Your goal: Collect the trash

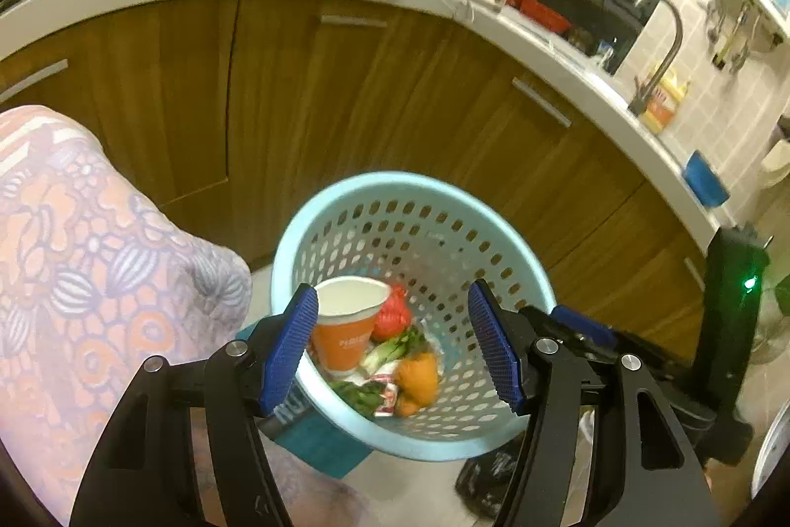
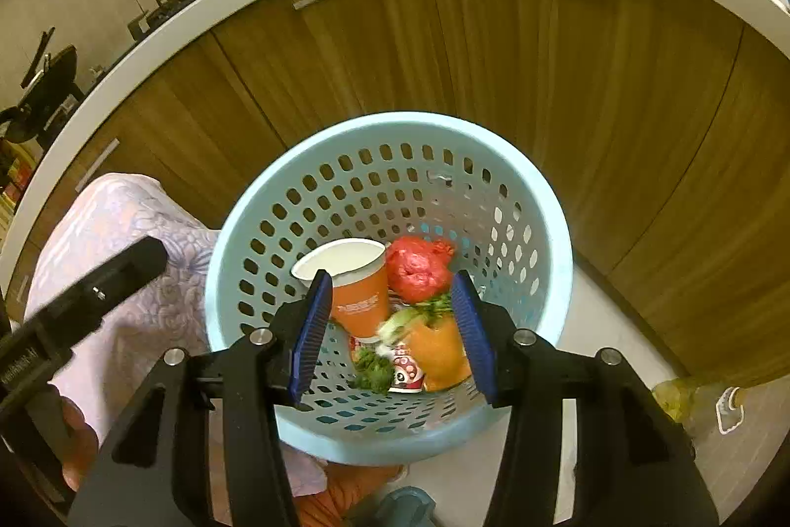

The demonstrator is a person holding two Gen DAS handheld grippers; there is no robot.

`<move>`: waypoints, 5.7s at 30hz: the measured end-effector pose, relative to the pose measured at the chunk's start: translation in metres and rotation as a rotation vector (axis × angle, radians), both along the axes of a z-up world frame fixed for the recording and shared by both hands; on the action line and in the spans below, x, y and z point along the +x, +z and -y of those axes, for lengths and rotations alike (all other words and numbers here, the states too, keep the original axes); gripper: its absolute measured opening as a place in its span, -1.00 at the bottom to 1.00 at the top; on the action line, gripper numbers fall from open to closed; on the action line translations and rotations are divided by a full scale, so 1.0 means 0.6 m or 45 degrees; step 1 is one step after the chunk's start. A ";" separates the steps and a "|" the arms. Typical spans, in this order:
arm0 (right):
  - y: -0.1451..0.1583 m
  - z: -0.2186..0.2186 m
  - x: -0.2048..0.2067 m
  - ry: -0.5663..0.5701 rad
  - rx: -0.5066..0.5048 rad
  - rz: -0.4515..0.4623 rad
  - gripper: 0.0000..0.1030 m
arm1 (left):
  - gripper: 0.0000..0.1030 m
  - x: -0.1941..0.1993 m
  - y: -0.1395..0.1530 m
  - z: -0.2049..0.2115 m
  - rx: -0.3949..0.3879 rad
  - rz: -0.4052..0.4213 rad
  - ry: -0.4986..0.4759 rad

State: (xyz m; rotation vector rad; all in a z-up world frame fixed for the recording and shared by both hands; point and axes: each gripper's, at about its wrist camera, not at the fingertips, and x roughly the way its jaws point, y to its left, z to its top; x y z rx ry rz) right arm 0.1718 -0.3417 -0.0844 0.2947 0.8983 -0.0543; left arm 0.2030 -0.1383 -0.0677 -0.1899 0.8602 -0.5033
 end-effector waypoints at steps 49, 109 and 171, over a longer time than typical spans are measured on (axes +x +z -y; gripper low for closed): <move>0.107 -0.195 -0.095 0.019 -0.376 0.484 -0.09 | 0.64 -0.145 0.073 -0.192 0.319 0.513 0.564; 0.115 -0.191 -0.099 0.006 -0.354 0.512 -0.09 | 0.64 -0.145 0.067 -0.182 0.331 0.511 0.530; 0.116 -0.197 -0.115 0.001 -0.339 0.515 -0.09 | 0.72 -0.163 0.085 -0.189 0.404 0.525 0.577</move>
